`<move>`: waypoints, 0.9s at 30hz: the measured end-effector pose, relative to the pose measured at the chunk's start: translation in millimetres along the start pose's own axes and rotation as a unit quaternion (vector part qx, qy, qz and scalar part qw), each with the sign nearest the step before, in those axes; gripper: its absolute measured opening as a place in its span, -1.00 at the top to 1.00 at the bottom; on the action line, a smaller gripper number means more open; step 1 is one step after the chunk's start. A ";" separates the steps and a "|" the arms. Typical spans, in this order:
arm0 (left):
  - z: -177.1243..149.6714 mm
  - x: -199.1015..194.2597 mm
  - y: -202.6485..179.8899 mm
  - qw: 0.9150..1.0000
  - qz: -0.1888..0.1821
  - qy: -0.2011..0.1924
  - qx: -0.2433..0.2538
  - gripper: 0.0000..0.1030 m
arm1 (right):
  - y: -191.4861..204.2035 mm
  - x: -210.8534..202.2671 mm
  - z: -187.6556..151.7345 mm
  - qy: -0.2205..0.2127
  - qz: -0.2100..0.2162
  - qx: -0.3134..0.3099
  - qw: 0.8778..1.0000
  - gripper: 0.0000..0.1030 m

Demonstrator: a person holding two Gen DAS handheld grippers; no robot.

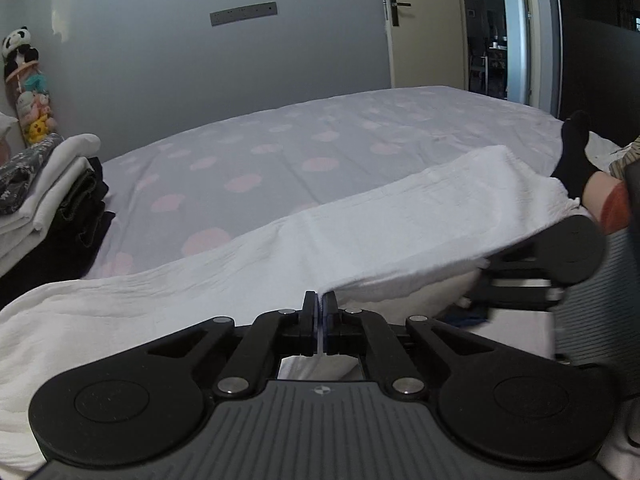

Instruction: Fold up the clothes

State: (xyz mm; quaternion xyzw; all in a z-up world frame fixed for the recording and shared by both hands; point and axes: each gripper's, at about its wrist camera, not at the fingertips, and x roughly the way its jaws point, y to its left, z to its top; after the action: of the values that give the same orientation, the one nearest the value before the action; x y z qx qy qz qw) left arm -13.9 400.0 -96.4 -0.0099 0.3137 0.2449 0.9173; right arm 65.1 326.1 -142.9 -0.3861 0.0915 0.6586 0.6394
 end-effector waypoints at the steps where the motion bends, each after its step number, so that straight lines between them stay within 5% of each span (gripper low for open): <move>1: -0.7 -0.1 1.0 1.000 -0.001 0.000 -0.003 0.96 | 3.9 7.0 1.8 0.001 -0.012 -0.022 1.000 0.26; 9: -4.1 0.4 10.0 0.999 -0.014 0.001 -0.038 0.97 | 23.1 50.4 11.8 -0.014 -0.024 -0.119 0.993 0.30; 10: -4.4 0.2 11.3 0.999 -0.015 0.002 -0.041 0.97 | 23.6 54.6 12.2 -0.019 -0.026 -0.119 0.992 0.38; 11: -5.1 -0.5 11.9 0.999 -0.017 0.002 -0.043 0.97 | 23.7 58.6 11.9 -0.016 -0.027 -0.118 0.993 0.80; 12: -5.5 -1.8 12.6 0.999 -0.020 0.001 -0.044 0.96 | 23.2 61.1 11.4 -0.009 -0.027 -0.115 0.993 0.93; 18: -15.3 -12.1 17.0 0.998 -0.049 0.007 -0.047 0.86 | 12.8 23.5 6.1 -0.035 0.010 -0.086 0.996 0.95; 27: -43.9 -24.8 14.9 0.995 -0.068 0.056 -0.042 0.03 | 19.9 16.0 -6.6 -0.006 0.031 -0.112 0.993 0.93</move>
State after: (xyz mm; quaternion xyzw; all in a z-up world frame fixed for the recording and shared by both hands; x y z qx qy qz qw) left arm -62.6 394.6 -115.2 -0.0830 0.3526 0.1943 0.9116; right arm 51.4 331.1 -164.8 -0.4481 0.0254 0.6865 0.5722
